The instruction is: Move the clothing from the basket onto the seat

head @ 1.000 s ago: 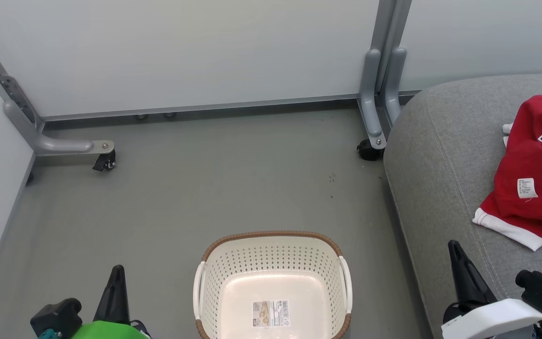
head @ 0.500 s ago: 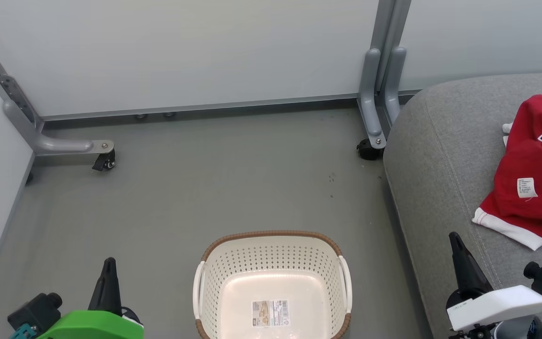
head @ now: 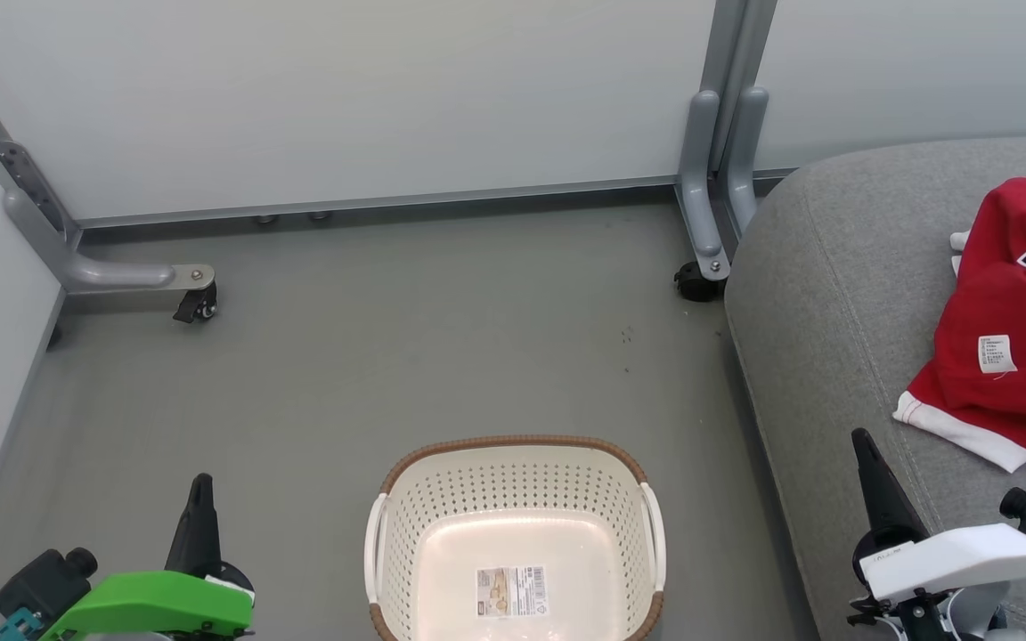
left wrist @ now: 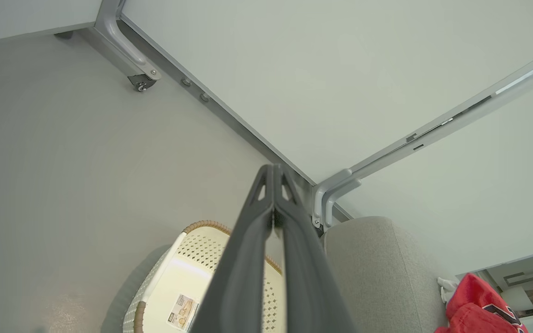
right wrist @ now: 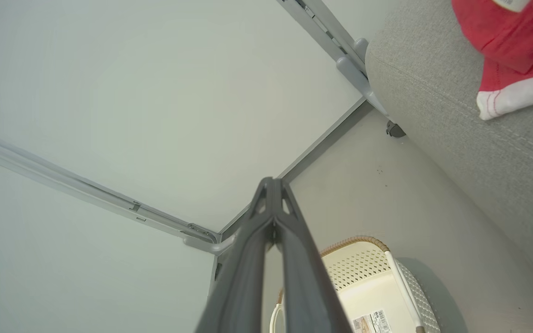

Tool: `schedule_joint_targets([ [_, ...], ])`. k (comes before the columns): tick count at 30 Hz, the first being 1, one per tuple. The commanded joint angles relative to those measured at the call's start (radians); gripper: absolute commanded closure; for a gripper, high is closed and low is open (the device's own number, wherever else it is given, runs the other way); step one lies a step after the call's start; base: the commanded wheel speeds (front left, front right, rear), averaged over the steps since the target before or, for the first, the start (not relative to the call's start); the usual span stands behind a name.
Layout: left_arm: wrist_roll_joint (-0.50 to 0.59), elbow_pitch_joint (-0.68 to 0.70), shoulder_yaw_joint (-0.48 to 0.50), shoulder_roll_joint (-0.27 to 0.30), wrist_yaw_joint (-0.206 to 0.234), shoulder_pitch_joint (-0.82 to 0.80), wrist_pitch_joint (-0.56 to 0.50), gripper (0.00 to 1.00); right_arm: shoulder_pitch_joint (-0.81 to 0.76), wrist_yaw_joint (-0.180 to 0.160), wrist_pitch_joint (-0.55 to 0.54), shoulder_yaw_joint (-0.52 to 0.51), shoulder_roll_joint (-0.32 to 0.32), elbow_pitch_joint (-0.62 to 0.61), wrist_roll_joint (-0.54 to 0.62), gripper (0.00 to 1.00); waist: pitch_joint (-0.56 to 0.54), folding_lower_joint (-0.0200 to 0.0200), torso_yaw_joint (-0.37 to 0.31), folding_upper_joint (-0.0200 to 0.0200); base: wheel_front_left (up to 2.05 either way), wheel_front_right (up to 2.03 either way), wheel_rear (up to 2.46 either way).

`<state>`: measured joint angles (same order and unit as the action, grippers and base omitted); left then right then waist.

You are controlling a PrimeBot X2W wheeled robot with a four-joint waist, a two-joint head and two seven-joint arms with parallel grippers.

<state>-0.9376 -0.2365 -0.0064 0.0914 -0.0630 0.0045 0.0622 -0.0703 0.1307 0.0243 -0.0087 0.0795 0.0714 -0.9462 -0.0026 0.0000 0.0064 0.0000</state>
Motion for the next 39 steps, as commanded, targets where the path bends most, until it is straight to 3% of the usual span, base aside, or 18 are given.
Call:
schedule_joint_targets([
  [1, -0.033, 0.007, 0.009, 0.002, -0.01, -0.031, -0.007, 1.0, 0.028, 0.0, -0.004, -0.004, 0.009, -0.001, -0.036, 1.0, 0.0, 0.0, 0.0, 0.0, 0.0, 0.0, 0.0],
  [39, -0.404, -0.002, 0.076, -0.024, -0.045, -0.084, -0.106, 1.0, 0.118, 0.0, -0.059, -0.034, 0.009, 0.099, -0.425, 1.0, 0.003, 0.0, -0.003, 0.0, 0.0, 0.0, 0.0],
])
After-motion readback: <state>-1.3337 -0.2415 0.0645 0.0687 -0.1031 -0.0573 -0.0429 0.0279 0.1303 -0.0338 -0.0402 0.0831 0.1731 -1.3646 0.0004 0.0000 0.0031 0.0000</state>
